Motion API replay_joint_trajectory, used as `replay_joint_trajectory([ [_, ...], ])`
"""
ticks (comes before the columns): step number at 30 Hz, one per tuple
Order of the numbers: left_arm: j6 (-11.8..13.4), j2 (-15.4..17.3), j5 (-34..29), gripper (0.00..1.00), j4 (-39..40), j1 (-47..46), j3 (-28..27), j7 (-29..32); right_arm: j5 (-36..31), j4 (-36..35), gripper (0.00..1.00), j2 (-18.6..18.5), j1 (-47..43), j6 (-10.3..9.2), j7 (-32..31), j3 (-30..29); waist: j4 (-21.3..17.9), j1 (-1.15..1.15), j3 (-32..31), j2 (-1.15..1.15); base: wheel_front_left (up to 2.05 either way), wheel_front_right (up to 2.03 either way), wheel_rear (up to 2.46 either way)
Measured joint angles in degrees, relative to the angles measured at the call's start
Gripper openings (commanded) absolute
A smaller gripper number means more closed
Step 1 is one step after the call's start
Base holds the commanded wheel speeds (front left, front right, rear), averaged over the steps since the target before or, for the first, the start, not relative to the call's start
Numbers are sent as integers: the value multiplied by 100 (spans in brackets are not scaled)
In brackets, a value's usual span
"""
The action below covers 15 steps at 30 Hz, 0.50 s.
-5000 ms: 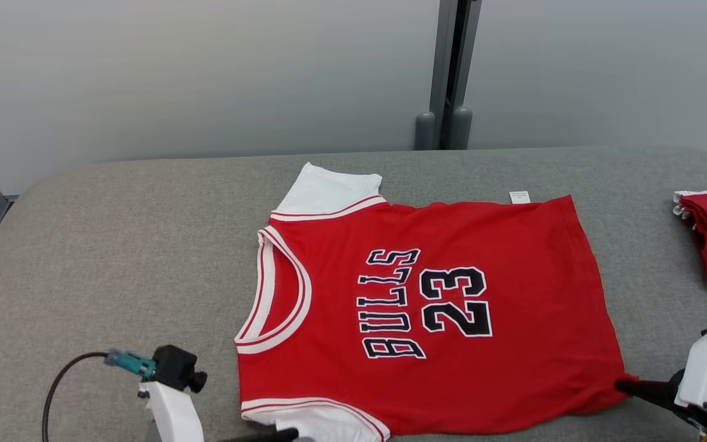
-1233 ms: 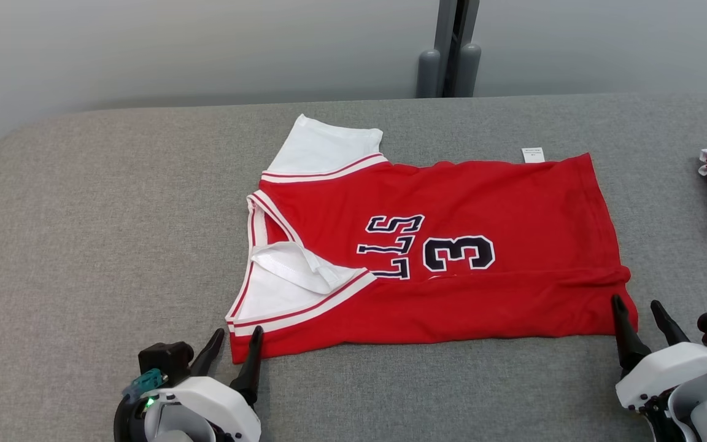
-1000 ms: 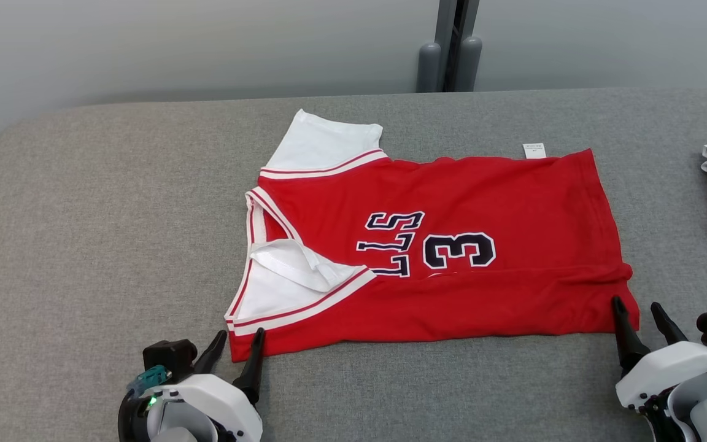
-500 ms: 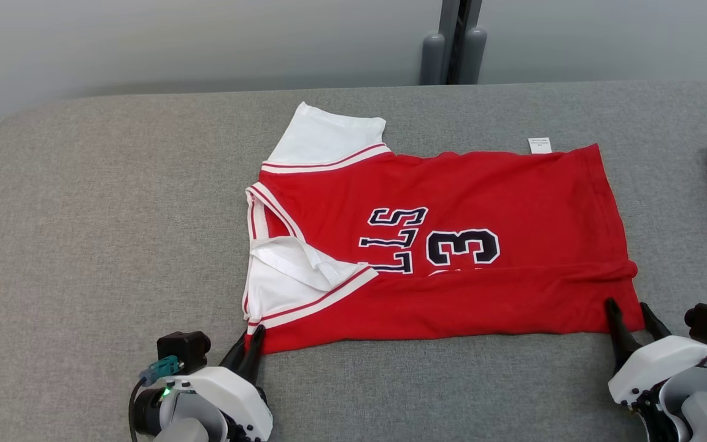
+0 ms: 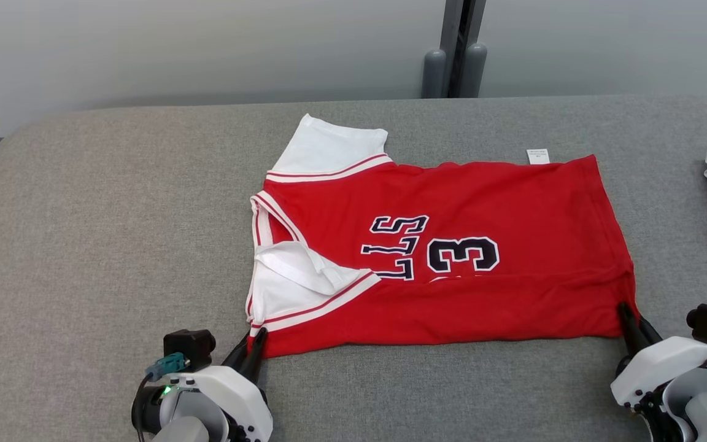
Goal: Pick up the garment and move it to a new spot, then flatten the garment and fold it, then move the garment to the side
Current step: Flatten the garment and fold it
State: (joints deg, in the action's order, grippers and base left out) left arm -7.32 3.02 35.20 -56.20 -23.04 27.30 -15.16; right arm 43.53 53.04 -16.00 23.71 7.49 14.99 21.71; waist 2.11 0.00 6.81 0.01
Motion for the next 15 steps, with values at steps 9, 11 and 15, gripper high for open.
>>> replay_joint_trajectory([
  [9, -5, 142, -345, 0, -19, 73, 137, 2, 656, -96, 0, -187, -155, 0, -214, 488, -28, 0, -282, 0, 0, 0, 0],
  [11, -10, 180, -332, 0, -26, 109, 201, 2, 834, -193, 0, -281, -176, 1, -269, 559, -43, 0, -350, 0, 0, 0, 0],
  [15, -11, 285, -293, 0, 7, 163, 378, 9, 1072, -330, 0, -438, -197, 1, -350, 660, -75, 0, -430, 0, 0, 0, 0],
])
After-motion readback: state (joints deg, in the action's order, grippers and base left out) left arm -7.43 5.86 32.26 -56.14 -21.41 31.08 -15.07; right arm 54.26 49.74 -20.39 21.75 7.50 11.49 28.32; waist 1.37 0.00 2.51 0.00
